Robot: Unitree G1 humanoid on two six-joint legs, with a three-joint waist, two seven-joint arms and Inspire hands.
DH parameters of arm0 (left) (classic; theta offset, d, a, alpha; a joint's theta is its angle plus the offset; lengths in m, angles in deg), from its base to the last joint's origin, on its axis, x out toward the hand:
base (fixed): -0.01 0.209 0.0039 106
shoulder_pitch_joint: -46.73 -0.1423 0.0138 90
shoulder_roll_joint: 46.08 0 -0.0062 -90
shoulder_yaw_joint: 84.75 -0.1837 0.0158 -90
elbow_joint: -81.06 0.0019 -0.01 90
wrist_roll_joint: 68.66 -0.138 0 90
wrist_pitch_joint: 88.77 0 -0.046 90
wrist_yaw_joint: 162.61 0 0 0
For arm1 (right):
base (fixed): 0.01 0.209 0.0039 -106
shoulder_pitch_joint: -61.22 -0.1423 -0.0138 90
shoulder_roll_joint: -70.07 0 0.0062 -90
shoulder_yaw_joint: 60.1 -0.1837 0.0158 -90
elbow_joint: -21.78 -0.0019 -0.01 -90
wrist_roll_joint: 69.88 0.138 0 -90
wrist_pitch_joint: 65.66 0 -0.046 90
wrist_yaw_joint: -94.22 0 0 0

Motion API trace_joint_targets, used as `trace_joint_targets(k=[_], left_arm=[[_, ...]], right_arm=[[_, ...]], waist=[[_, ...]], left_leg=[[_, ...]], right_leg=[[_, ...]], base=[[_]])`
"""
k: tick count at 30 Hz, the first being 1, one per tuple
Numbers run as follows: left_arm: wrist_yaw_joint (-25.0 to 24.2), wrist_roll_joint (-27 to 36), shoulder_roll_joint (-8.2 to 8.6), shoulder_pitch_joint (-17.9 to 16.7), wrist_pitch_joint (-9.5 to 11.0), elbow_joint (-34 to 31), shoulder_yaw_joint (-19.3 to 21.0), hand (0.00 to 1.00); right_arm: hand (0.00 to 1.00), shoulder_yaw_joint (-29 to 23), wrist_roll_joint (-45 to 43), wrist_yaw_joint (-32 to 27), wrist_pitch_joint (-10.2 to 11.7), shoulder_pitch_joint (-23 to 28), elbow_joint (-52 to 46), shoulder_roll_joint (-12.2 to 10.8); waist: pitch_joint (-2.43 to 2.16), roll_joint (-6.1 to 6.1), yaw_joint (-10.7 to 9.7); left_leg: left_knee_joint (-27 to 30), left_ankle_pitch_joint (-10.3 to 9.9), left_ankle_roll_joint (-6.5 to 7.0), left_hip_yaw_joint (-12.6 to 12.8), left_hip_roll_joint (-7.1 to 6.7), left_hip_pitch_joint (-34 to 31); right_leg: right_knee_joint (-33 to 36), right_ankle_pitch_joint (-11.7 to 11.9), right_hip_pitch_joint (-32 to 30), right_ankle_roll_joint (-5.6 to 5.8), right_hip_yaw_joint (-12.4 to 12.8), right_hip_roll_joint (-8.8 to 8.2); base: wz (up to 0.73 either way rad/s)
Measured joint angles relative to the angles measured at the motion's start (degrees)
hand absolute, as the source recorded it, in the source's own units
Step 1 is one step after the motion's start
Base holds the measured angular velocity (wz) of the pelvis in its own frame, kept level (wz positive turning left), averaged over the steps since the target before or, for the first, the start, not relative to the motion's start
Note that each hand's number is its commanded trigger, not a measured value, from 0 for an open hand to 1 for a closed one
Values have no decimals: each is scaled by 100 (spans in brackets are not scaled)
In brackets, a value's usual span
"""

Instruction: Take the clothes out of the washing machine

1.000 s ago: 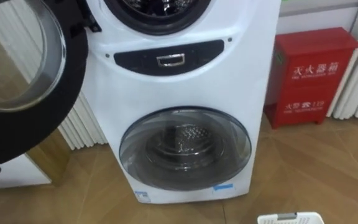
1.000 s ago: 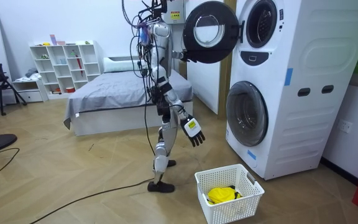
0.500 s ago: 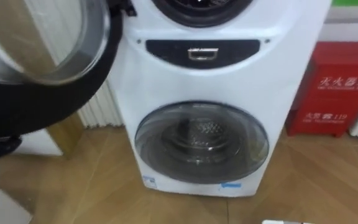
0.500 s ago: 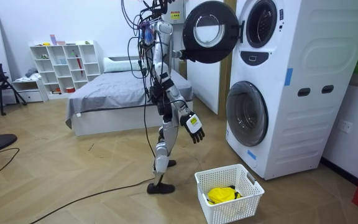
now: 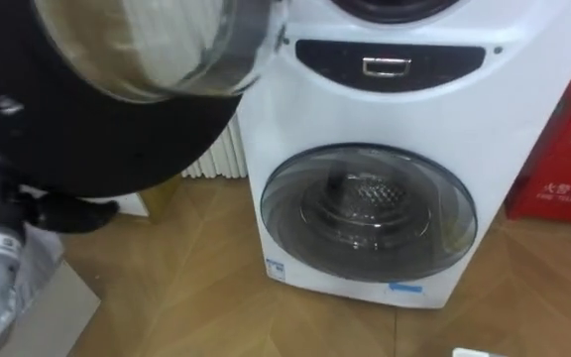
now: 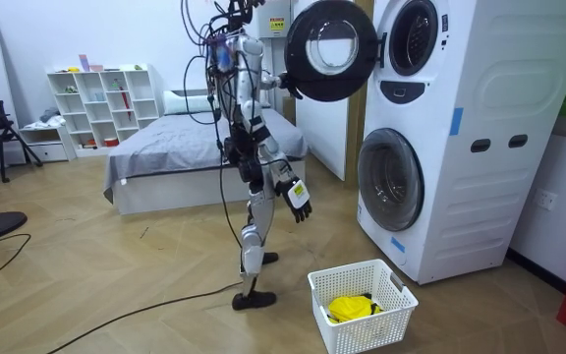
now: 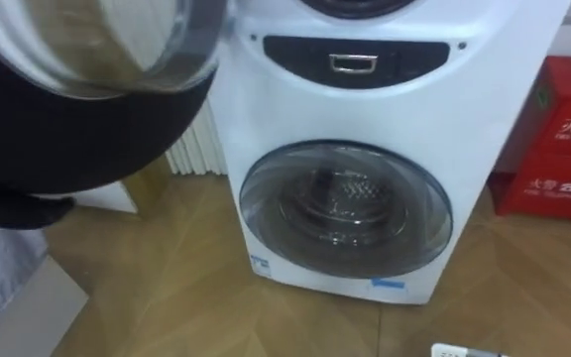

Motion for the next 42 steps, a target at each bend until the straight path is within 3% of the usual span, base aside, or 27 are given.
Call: trace_joint_targets(k=[2,4,5,7,8,9,10,13,16,21,22,26,32,37,39,42], left_arm=[[-238,-73,46,-5,1,-424,-442,0],[-651,-80,296,-2,111,-941,-941,0],[-784,-98,498,19,137,-985,-1052,0],[-1012,-88,673,67,214,-1014,-1065,0],[-1103,-90,681,97,263,-1069,-1072,0],[-1250,-86,696,137,428,-1218,-1070,0],[-1375,-88,759,166,665,-1366,-1070,0],[-1736,-82,921,177,1165,-1544,-1103,0],[-2059,-96,925,162,1356,-1512,-1369,0],[-2649,-94,910,32,1413,-1288,-1917,0],[-2781,-92,904,11,1407,-1279,-2049,0],[-3197,-96,1033,14,1407,-1190,-2410,0],[-3402,-107,1503,290,1358,-734,-3105,0],[-3399,-60,2101,897,1325,-438,-3482,0],[-3399,-33,2221,939,1295,-243,-3520,0],[-3342,32,2237,891,1288,248,-3494,0]], right_arm=[[0,104,68,-7,7,-22,3,92],[0,173,114,-34,3,-95,1,147],[0,265,111,-58,1,-147,-14,152],[0,385,119,-69,1,-214,-29,147],[0,426,125,-64,-7,-229,-28,146],[0,528,159,-65,-9,-243,-19,146],[0,614,221,-57,-11,-250,15,134],[0,809,399,-53,-14,-282,87,123],[0,924,549,-64,-17,-328,153,154],[0,1189,646,-81,-35,-427,128,194],[0,1265,641,-86,-58,-463,94,205],[0,1425,692,-44,-60,-516,74,236],[0,1950,941,-134,-41,-920,451,180],[0,2165,962,-300,-145,-1050,458,68],[0,2166,1074,-296,-243,-1000,353,73],[0,2160,1111,-294,-304,-957,259,63]], waist=[[-16,-5,-68],[-45,35,-284],[-56,58,-366],[-82,46,-522],[-96,24,-562],[-136,-23,-636],[-147,-82,-691],[-135,-170,-859],[-107,-211,-981],[-95,-211,-960],[-73,-207,-985],[-78,-200,-991],[-68,-214,-1268],[-26,-278,-1411],[-18,-291,-1402],[-18,-297,-1381]], left_leg=[[-50,82,-9,-21,-37,3],[-193,247,41,111,-59,47],[-272,285,71,205,-65,116],[-347,293,89,293,-77,200],[-385,299,98,337,-77,234],[-441,305,110,413,-70,279],[-518,318,130,476,-72,365],[-628,308,112,661,-52,578],[-714,284,72,725,-24,696],[-805,232,0,820,42,780],[-814,217,-13,820,49,776],[-820,149,-26,834,46,773],[-819,83,-22,865,44,805],[-837,59,-23,907,49,800],[-853,52,-31,986,78,817],[-864,40,-56,1134,158,851]], right_leg=[[1,-57,-3,95,-60,-37],[6,-34,-38,133,-83,-120],[9,-11,-45,162,-65,-173],[22,25,-46,210,-34,-237],[22,37,-55,222,9,-248],[25,95,-84,257,110,-254],[22,105,-62,244,199,-259],[23,135,15,196,244,-255],[7,104,77,153,248,-241],[-4,49,77,95,236,-209],[-10,32,66,86,233,-203],[-5,-4,79,98,222,-207],[7,-5,111,100,85,-224],[10,-5,67,101,103,-223],[22,-5,35,101,106,-216],[103,1,-11,91,159,-168]], base=[[16],[2],[-25],[-35],[-38],[-38],[-36],[-32],[-14],[-10],[0],[-1],[0],[-6],[-23],[-29]])
